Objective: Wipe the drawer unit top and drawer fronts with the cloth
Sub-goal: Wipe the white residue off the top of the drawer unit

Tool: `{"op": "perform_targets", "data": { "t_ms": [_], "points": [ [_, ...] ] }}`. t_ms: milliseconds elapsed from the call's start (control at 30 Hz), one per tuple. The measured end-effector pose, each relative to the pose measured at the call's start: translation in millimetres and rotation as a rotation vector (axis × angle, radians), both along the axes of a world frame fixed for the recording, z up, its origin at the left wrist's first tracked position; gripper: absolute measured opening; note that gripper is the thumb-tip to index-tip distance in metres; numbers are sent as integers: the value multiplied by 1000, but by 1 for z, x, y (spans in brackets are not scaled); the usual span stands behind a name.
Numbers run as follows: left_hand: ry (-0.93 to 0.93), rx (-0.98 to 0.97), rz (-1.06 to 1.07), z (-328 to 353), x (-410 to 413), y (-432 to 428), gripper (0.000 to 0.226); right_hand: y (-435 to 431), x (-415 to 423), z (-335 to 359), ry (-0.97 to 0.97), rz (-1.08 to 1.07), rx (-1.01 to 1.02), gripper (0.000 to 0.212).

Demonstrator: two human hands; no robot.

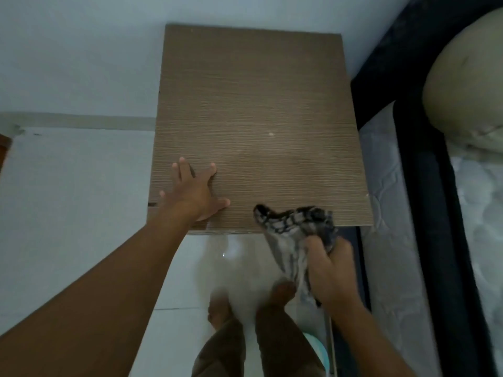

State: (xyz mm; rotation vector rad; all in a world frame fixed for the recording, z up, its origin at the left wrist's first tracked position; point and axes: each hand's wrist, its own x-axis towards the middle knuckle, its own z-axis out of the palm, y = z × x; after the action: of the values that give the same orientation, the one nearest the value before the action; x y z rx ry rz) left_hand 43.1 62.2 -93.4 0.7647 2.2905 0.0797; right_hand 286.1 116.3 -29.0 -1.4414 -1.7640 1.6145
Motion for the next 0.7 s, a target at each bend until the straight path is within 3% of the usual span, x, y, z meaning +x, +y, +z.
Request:
{"op": "perform_targets", "data": {
  "t_ms": [133, 267, 367, 433, 500, 633, 700],
  "points": [
    [-11, -31, -44, -1, 20, 24, 96, 74, 0, 23, -100, -151, 350, 31],
    [-25, -32, -75, -4, 29, 37, 96, 137, 0, 15, -276, -148, 549, 34],
    [-29, -35, -77, -3, 29, 39, 97, 163, -3, -20, -425, -7, 488, 27],
    [-27, -38, -69, -3, 29, 39, 96, 167, -1, -48, -488, 135, 339, 36],
    [-28, -41, -59, -2, 30, 39, 97, 161, 3, -71, -475, 246, 295, 52],
    [-26, -44, -53, -3, 29, 39, 97, 134, 3, -82, -329, 404, 584, 74],
    [-29, -43, -57, -3, 29, 39, 97, 117, 0, -84, -283, 502, 634, 73]
  ]
}}
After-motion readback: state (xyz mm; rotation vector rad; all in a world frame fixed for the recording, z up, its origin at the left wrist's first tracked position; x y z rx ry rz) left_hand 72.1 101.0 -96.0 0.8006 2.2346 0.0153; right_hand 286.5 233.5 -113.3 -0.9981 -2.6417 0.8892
